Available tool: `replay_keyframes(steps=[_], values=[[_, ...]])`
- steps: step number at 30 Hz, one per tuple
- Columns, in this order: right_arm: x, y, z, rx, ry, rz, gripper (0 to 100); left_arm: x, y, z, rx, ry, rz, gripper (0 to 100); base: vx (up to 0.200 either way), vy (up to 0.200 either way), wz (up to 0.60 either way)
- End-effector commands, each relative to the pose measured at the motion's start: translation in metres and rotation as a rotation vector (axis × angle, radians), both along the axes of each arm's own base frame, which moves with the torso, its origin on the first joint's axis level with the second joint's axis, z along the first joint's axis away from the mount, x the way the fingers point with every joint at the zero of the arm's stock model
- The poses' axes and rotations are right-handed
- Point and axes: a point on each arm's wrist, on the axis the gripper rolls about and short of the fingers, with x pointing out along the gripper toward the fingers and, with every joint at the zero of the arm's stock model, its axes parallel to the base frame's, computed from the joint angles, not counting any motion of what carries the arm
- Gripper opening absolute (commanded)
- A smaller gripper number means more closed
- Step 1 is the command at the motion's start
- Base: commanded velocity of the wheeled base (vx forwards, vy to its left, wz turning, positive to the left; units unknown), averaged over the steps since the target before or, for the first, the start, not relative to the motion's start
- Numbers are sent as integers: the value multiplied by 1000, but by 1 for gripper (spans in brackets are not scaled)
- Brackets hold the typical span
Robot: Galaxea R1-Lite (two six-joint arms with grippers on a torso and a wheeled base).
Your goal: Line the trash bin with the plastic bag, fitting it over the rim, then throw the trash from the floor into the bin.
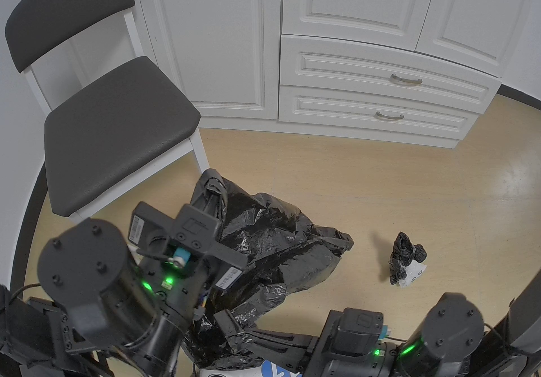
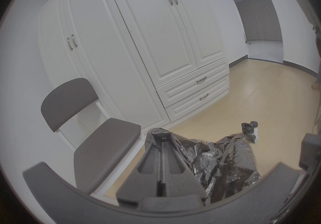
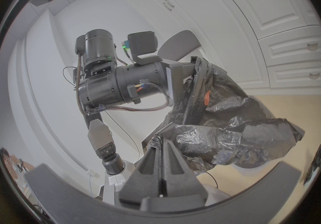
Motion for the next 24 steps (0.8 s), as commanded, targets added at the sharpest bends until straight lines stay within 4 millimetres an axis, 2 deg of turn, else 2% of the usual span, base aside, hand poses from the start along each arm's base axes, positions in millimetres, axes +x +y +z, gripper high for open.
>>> replay_keyframes(steps=[1, 6, 14, 24], values=[[1, 24, -21, -18, 46, -23, 0, -9, 27, 11, -37, -23, 25, 0, 0, 0, 0], [-4, 31, -17, 28, 96, -12, 0, -16, 43, 18, -43, -27, 36, 0, 0, 0, 0], [-2, 43, -20, 70, 164, -10, 0, -21, 62, -1, 30, 18, 70, 0, 0, 0, 0], [6, 49, -31, 70, 227, -34, 0, -22, 66, -8, 88, 52, 69, 0, 0, 0, 0]])
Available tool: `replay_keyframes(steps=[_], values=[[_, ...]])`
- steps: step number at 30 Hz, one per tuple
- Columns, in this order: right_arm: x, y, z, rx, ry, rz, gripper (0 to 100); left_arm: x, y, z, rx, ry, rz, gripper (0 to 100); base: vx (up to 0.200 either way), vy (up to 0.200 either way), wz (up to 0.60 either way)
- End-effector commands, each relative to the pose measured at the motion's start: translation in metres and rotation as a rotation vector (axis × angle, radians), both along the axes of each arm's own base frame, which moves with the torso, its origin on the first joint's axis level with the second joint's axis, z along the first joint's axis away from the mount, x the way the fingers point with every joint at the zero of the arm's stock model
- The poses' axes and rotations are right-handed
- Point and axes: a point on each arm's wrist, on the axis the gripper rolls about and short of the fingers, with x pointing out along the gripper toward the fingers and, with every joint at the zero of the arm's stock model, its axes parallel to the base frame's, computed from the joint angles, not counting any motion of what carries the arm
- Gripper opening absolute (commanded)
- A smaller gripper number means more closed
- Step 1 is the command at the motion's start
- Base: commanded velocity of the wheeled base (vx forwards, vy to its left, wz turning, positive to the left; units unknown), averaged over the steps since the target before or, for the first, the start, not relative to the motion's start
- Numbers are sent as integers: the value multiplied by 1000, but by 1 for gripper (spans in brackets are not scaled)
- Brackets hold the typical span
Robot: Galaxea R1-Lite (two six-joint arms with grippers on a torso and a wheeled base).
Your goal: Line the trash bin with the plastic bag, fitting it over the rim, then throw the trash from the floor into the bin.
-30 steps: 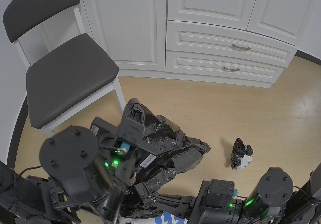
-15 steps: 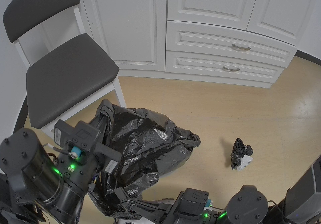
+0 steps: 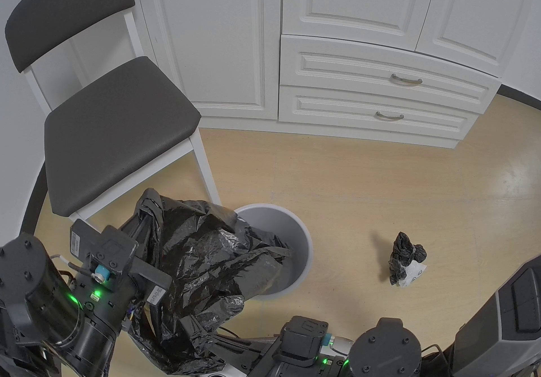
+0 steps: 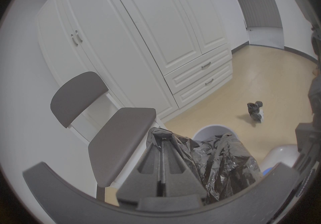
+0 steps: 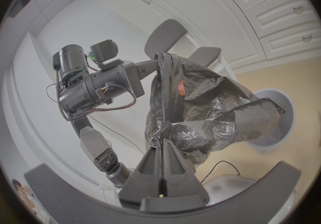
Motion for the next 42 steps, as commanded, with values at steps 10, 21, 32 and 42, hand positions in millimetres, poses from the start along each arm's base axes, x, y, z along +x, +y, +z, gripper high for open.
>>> replay_keyframes(steps=[10, 21, 32, 42], values=[[33, -31, -2, -1, 48, -145, 0, 14, -22, -3, 37, 38, -77, 0, 0, 0, 0], [46, -75, -7, -64, 86, -308, 0, 30, -72, -12, -2, 76, -148, 0, 0, 0, 0], [49, -119, -3, -90, 116, -413, 0, 38, -124, -19, -24, 78, -212, 0, 0, 0, 0], [65, -141, -7, -115, 123, -460, 0, 50, -162, -36, -61, 97, -231, 0, 0, 0, 0]])
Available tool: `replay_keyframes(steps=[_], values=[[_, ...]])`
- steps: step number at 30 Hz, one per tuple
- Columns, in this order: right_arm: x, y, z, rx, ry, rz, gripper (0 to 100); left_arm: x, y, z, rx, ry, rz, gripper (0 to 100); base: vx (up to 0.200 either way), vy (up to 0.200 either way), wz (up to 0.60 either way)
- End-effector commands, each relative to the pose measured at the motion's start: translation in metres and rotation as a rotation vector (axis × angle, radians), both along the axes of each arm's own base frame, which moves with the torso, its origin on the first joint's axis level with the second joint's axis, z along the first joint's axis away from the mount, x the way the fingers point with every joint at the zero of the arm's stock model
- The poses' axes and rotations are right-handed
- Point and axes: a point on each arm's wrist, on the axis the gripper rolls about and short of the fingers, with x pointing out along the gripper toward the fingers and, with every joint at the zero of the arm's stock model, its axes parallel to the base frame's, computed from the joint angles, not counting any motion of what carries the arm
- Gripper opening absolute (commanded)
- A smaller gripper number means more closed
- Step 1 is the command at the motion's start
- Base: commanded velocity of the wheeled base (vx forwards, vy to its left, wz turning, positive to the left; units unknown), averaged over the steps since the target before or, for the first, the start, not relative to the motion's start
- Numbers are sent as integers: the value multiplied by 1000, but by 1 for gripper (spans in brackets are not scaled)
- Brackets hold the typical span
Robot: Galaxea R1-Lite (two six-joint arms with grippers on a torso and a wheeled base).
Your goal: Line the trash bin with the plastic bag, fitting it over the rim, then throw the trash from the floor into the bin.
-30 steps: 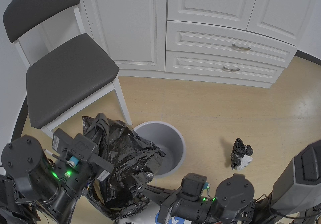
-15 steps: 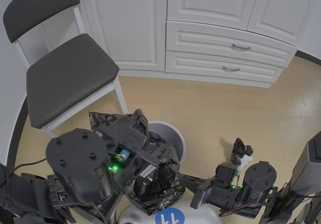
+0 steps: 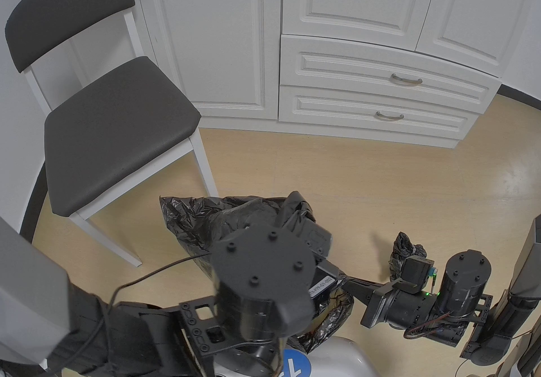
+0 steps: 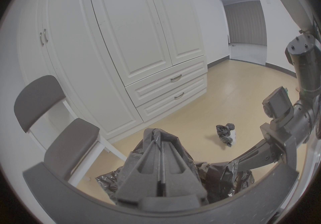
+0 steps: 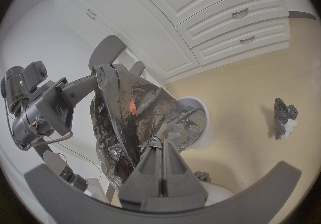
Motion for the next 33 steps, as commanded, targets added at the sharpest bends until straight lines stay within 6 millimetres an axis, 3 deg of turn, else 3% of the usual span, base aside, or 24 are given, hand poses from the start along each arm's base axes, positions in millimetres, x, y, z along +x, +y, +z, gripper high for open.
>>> replay_keyframes(steps=[1, 6, 19, 33], values=[[4, -12, 3, -6, -24, -29, 0, 7, -21, -15, -6, 21, -7, 0, 0, 0, 0], [3, -19, 3, -53, -55, -37, 0, 17, -19, -23, -18, 38, 19, 0, 0, 0, 0], [2, -9, 3, -96, -105, 29, 0, 54, -14, -52, -23, 26, 127, 0, 0, 0, 0], [11, 13, 1, -98, -151, 103, 0, 63, -8, -50, -35, 17, 160, 0, 0, 0, 0]])
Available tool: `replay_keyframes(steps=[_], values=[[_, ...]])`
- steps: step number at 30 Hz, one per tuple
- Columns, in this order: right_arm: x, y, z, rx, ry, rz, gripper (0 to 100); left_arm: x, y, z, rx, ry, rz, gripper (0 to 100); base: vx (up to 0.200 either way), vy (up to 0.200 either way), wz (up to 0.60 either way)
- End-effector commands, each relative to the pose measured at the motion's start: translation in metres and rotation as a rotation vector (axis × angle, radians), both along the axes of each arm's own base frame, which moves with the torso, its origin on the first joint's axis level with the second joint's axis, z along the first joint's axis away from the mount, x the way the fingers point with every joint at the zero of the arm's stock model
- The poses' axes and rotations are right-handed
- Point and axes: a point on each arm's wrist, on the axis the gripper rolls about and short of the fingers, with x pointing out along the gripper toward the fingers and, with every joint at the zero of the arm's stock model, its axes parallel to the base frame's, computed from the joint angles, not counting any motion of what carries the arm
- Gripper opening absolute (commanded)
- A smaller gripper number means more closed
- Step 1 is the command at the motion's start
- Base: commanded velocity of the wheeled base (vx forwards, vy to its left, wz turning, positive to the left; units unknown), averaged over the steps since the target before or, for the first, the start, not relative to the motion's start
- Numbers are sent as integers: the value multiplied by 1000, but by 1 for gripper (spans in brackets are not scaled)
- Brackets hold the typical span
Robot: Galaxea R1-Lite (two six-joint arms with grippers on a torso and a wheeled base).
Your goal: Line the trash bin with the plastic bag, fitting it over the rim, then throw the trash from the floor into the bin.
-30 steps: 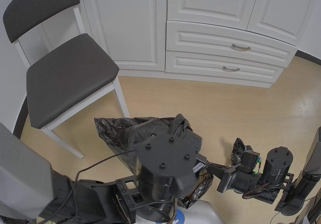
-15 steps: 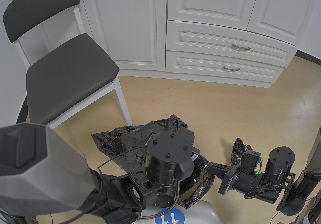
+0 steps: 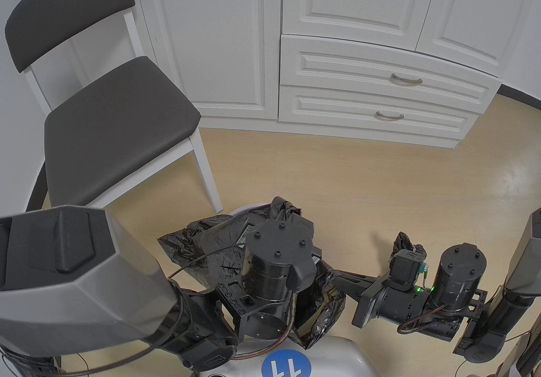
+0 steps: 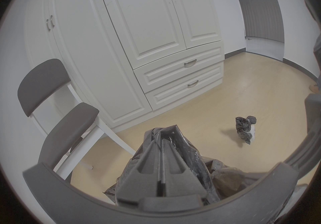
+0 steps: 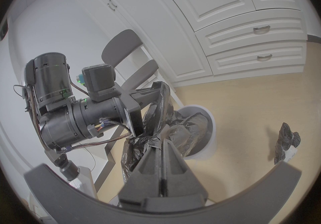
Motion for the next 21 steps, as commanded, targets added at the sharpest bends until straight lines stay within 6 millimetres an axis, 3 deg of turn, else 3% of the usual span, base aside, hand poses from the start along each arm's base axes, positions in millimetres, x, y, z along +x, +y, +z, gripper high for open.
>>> replay_keyframes(steps=[1, 21], values=[[2, 4, -4, -7, -6, 9, 0, 2, 1, 3, -9, -7, 9, 0, 0, 0, 0], [1, 6, 0, -28, -52, 26, 0, 7, 11, 5, -50, -45, 43, 0, 0, 0, 0]])
